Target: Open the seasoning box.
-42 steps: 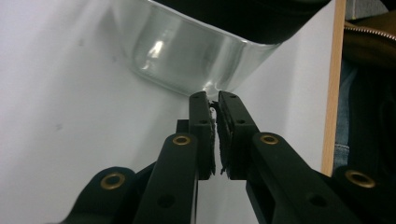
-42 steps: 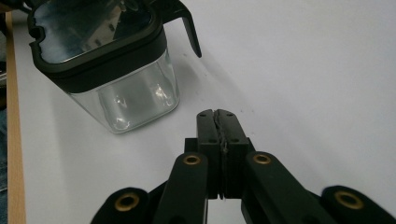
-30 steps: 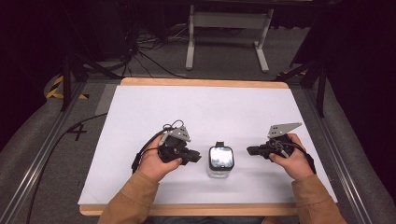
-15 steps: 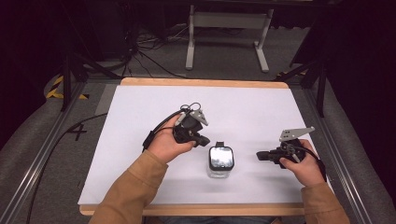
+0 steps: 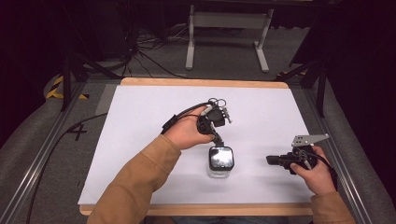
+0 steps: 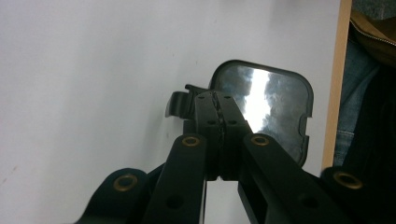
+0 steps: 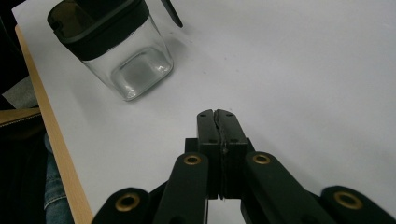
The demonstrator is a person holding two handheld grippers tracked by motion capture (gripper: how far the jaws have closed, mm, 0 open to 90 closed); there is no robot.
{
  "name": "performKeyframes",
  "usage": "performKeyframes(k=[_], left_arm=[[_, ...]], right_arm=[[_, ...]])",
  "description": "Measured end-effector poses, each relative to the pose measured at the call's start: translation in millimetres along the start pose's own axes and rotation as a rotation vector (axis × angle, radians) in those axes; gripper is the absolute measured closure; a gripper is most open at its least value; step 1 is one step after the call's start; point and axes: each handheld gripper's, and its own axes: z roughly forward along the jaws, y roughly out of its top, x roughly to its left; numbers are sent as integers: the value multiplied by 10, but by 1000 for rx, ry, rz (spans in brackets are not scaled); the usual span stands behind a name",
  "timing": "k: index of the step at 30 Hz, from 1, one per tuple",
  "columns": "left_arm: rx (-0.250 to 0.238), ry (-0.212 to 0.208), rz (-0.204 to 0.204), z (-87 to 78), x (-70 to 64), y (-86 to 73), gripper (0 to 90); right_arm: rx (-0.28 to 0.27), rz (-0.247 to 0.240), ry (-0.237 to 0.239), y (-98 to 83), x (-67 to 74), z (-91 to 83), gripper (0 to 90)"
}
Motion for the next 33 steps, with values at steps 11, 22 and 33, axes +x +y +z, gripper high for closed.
performKeyframes(k=[11, 22, 33], left_arm=[[-14, -20, -24, 187, 141, 75, 900], [-27, -29, -49, 244, 184, 39, 900], [-24, -30, -62, 253, 197, 44, 900]], right_arm=[[2, 2, -6, -43, 16, -19, 899], [10, -7, 3, -29, 30, 33, 898], [26, -58, 39, 47, 160, 154, 898]])
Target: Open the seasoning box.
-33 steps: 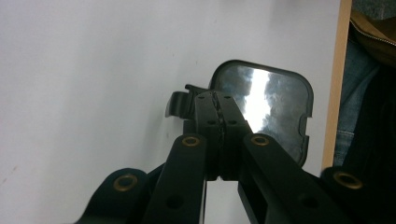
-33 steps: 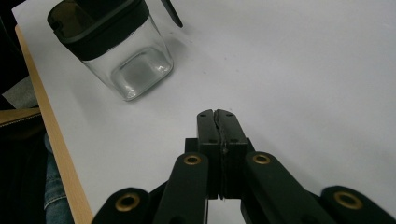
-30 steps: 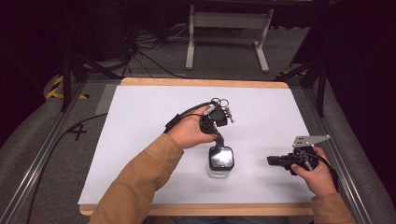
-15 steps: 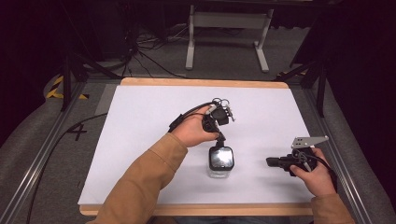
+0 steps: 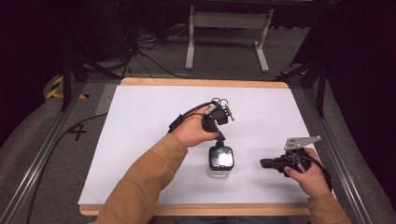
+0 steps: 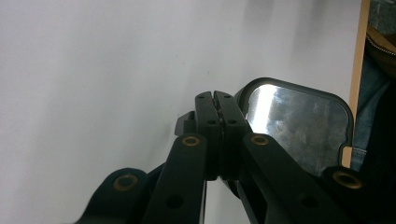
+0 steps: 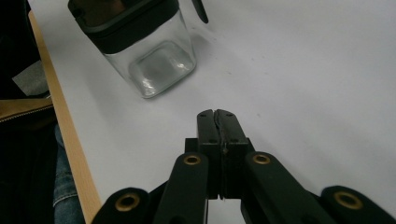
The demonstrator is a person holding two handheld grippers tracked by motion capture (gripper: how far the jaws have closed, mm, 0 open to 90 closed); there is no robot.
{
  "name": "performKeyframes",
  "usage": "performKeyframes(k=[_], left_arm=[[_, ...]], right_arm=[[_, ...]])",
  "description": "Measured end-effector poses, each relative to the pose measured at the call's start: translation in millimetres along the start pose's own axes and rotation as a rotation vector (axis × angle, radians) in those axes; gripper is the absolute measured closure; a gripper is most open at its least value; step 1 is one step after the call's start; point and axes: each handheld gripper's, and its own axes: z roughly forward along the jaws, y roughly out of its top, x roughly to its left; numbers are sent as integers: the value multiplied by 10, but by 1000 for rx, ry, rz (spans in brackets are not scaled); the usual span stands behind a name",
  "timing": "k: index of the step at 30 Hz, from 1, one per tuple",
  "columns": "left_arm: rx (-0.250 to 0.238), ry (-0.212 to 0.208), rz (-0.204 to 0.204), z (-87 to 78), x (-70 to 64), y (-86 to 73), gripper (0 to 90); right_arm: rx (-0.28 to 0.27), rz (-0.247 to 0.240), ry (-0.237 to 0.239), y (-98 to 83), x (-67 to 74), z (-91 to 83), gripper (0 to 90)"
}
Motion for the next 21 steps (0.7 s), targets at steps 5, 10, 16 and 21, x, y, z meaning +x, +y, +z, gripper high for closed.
performKeyframes(k=[5, 10, 16, 21], left_arm=[[6, -6, 1, 0, 17, 4, 900], [-4, -14, -8, 8, 27, 0, 900], [-4, -13, -2, 10, 26, 5, 900], [-2, -17, -15, 2, 27, -9, 900]], right_arm=[[-18, -29, 30, 59, 82, 53, 899], [-52, -92, 99, 192, 258, 210, 900], [-69, -156, 149, 330, 447, 332, 900], [-58, -163, 158, 355, 496, 380, 900]])
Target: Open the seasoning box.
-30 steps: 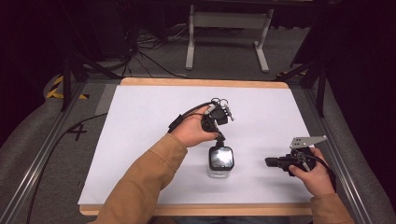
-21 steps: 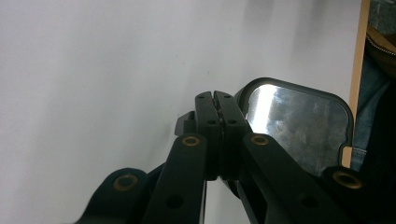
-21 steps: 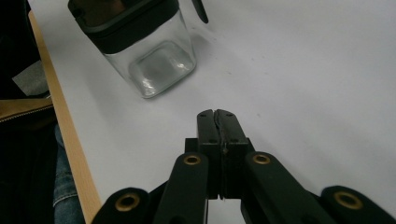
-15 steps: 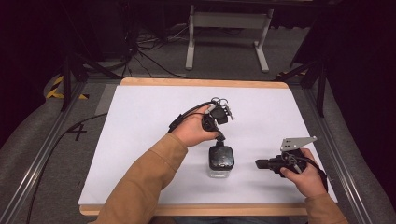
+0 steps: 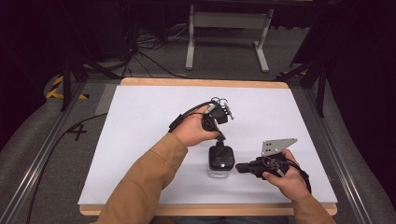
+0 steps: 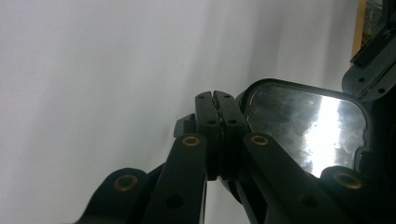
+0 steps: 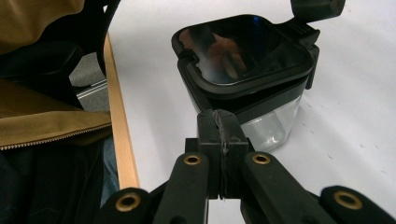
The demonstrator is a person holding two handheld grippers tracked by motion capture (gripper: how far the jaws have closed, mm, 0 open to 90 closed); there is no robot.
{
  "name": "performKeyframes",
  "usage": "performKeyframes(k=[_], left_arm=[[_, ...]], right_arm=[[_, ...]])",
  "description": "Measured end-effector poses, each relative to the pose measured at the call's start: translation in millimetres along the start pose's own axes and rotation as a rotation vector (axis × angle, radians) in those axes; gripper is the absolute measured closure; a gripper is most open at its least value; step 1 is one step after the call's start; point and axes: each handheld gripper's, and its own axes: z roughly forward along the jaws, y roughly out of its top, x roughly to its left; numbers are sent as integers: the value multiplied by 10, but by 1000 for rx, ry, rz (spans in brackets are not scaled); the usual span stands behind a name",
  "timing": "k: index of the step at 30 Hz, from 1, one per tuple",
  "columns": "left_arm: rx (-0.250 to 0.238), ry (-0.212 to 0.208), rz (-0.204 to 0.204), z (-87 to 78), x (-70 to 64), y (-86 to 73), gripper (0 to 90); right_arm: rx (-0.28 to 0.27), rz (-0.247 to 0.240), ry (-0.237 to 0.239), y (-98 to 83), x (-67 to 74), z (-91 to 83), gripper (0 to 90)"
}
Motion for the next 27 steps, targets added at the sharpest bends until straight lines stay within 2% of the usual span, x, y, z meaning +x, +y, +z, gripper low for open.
performKeyframes(k=[5, 8, 10, 12, 13, 14, 17, 19, 20, 22, 24, 27], left_arm=[[0, 2, 9, 1, 3, 5, 900], [2, 4, -2, -1, -4, 2, 900], [-15, 12, 8, -3, 4, -11, 900], [-50, 26, -6, -63, 15, -57, 871], [-82, 31, -24, -113, 10, -94, 861], [-111, 48, -23, -202, 4, -151, 859], [-180, 55, -50, -400, -77, -328, 862], [-212, 74, -39, -508, -138, -434, 867], [-252, 81, -56, -576, -196, -519, 871], [-299, 83, -53, -672, -284, -653, 880], [-328, 86, -40, -717, -375, -762, 885], [-363, 64, -40, -692, -557, -972, 886]], right_arm=[[-16, -15, -3, 31, 18, 28, 900], [-14, -17, -4, 37, 18, 34, 900], [-15, -14, -4, 43, 17, 35, 900], [-21, -24, -4, 52, 12, 39, 900], [-21, -24, -5, 56, 14, 38, 900], [-24, -28, -6, 60, 13, 38, 900], [-35, -26, -15, 78, 10, 29, 900], [-51, -23, -20, 95, 0, 25, 900], [-55, -24, -21, 104, -5, 24, 900], [-71, -21, -22, 124, -14, 29, 900], [-77, -21, -25, 138, -16, 35, 900], [-95, -22, -36, 160, -18, 42, 900]])
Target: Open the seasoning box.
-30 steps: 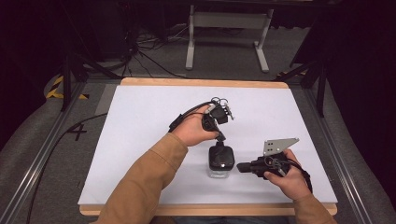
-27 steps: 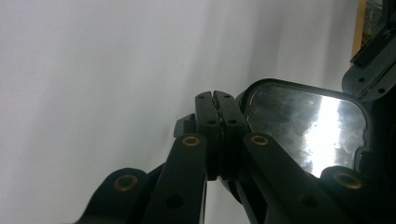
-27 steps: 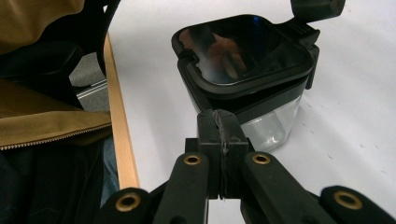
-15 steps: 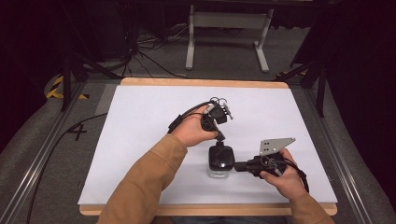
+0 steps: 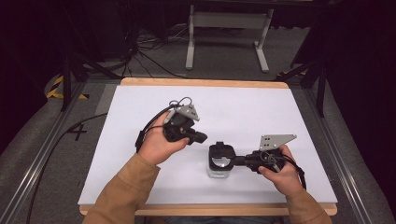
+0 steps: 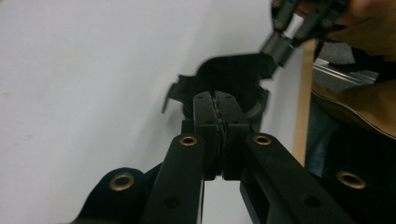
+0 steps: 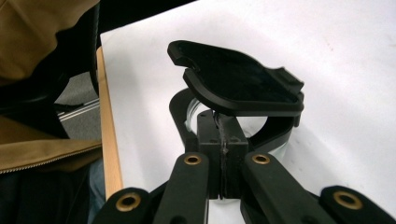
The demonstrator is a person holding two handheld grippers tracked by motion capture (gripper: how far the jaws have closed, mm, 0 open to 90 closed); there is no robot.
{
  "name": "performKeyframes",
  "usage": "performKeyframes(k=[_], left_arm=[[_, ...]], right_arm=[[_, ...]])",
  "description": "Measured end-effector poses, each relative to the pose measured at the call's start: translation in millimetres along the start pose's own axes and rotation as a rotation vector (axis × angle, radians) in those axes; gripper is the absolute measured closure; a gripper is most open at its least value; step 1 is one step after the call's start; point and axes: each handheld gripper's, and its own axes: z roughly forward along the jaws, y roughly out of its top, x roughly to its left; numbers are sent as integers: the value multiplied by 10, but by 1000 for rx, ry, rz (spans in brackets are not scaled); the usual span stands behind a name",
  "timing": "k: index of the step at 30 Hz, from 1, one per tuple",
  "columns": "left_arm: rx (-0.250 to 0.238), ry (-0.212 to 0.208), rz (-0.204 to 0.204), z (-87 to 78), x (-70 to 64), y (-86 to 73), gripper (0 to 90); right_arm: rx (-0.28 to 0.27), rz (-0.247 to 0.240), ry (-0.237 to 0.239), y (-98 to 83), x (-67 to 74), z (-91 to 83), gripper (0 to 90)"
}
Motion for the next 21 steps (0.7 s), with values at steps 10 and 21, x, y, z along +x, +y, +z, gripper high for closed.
performKeyframes(k=[10, 21], left_arm=[[-20, -22, -10, 123, -192, -246, 893], [-51, 3, -51, 444, -298, -306, 897]], right_arm=[[-81, 7, -36, 72, -46, -12, 900], [-142, -31, -146, 179, -67, 37, 900]])
